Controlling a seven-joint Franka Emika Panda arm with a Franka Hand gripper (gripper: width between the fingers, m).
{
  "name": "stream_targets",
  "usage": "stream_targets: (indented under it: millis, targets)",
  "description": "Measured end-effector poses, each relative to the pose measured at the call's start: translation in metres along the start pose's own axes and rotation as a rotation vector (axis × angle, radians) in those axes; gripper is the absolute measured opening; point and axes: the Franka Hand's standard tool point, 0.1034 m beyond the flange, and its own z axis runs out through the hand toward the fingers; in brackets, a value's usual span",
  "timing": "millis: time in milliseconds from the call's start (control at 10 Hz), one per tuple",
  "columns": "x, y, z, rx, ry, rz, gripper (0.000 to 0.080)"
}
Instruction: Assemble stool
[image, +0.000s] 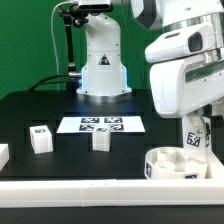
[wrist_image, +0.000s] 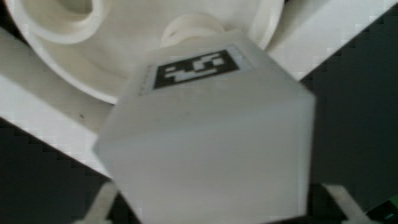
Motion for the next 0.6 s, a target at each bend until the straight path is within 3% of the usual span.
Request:
stream_targets:
  millis: [600]
  targets:
    - [-0.015,0.021,-0.004,0.002,0.078,0.342,0.0345]
